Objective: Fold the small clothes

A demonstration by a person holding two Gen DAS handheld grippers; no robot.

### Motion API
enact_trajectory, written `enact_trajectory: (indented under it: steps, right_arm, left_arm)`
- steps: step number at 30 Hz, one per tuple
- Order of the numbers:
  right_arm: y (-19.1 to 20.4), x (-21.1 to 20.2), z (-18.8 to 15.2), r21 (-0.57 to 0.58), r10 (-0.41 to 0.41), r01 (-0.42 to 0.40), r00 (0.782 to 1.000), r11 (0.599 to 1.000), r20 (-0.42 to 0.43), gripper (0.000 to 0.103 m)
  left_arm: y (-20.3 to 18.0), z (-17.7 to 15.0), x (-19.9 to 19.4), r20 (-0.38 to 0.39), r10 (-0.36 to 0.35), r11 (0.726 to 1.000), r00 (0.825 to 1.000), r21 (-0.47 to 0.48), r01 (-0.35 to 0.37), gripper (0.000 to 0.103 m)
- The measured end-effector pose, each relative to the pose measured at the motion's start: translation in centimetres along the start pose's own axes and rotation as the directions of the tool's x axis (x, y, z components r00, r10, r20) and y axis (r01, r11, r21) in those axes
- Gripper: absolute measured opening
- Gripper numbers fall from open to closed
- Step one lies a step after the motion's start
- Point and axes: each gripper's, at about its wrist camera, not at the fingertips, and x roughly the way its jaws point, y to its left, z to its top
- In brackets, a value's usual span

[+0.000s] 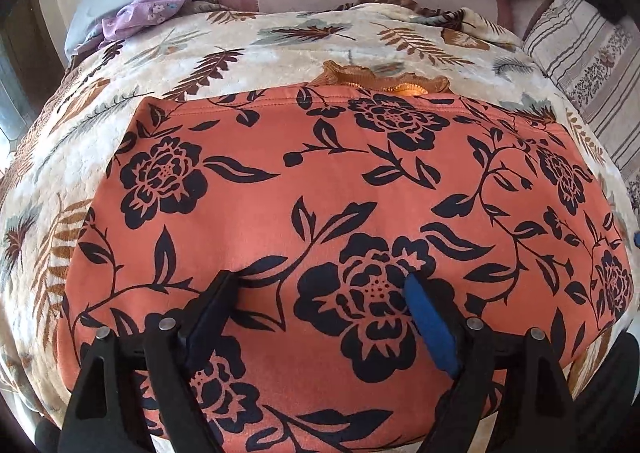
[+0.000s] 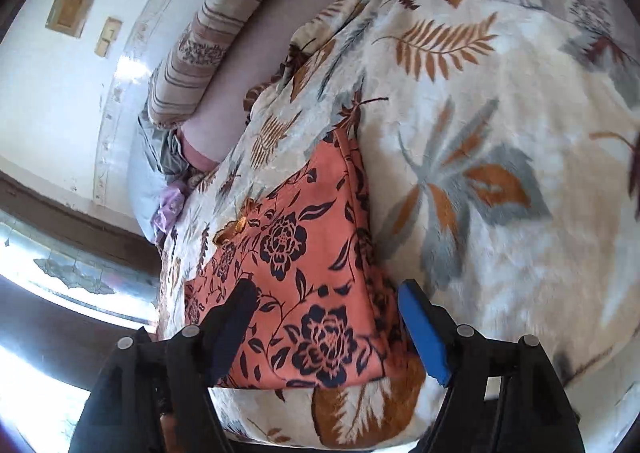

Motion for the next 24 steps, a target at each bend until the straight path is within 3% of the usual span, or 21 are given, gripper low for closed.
enact_trajectory:
  steps: [5, 7, 8, 9, 10, 12, 14, 15, 16, 17, 18, 21, 24]
  right_arm:
    - [-0.9, 7.8, 5.0, -0.016, -0.015, 0.012, 0.98, 1.0, -0.198, 0.076]
    - [-1.1, 9.5, 5.8, -0.009, -0.009, 0.008, 0.981, 1.0, -0.192, 0.072]
    - [-0.7, 10.2, 6.3, -0.036, -0.031, 0.024, 0.98, 0.999, -0.198, 0.065]
    - [-0.5, 10.7, 6.6, -0.068, -0.095, 0.083, 0.976, 0.994, -0.197, 0.041]
    - [-0.5, 11.0, 7.0, -0.074, -0.142, 0.131, 0.974, 0.989, -0.179, 0.032]
    - [-0.7, 10.8, 7.8, -0.048, -0.197, 0.193, 0.973, 0.98, -0.122, 0.029]
    - [-0.1, 9.5, 8.0, -0.033, -0.278, 0.277, 0.96, 0.96, -0.029, 0.033]
    - [0.5, 8.9, 7.9, -0.035, -0.306, 0.305, 0.952, 0.952, -0.001, 0.042]
    - [1.2, 8.3, 7.8, -0.044, -0.319, 0.319, 0.948, 0.947, 0.014, 0.063]
    - [2.3, 7.4, 7.3, -0.064, -0.32, 0.322, 0.947, 0.945, 0.04, 0.072]
    - [3.6, 6.4, 6.7, -0.099, -0.313, 0.319, 0.947, 0.943, 0.072, 0.075]
    - [7.5, 3.7, 4.4, -0.181, -0.216, 0.232, 0.971, 0.956, 0.104, 0.076]
    - [10.5, 3.5, 0.9, -0.21, -0.053, 0.052, 0.999, 0.976, 0.001, 0.081]
  left_arm:
    - [0.0, -0.3, 0.0, 0.022, -0.007, 1.0, 1.0, 0.01, 0.007, 0.086]
    - [0.0, -0.3, 0.1, 0.03, -0.008, 1.0, 1.0, 0.011, 0.008, 0.087]
    - [-0.1, -0.4, 0.1, 0.035, -0.009, 1.0, 0.999, 0.012, 0.009, 0.087]
    - [0.0, -0.4, 0.2, 0.04, -0.013, 1.0, 0.999, 0.012, 0.012, 0.088]
    - [0.0, -0.4, 0.2, 0.044, -0.016, 1.0, 0.999, 0.013, 0.016, 0.088]
    - [0.1, -0.5, 0.2, 0.046, -0.023, 1.0, 0.999, 0.015, 0.023, 0.088]
    - [0.3, -0.5, 0.1, 0.044, -0.034, 0.999, 0.998, 0.016, 0.034, 0.088]
    - [0.4, -0.4, 0.1, 0.04, -0.042, 0.999, 0.998, 0.021, 0.041, 0.088]
    - [0.4, -0.3, -0.1, 0.033, -0.05, 0.998, 0.998, 0.027, 0.049, 0.088]
    - [0.6, -0.2, -0.5, 0.026, -0.062, 0.998, 0.998, 0.024, 0.061, 0.088]
    - [1.0, -0.2, -1.1, 0.029, -0.077, 0.997, 0.997, 0.009, 0.077, 0.088]
    - [3.3, -0.9, -4.1, 0.114, -0.095, 0.994, 0.989, -0.043, 0.1, 0.088]
    - [6.9, -2.4, -6.1, 0.152, -0.074, 0.988, 0.986, -0.125, 0.094, 0.088]
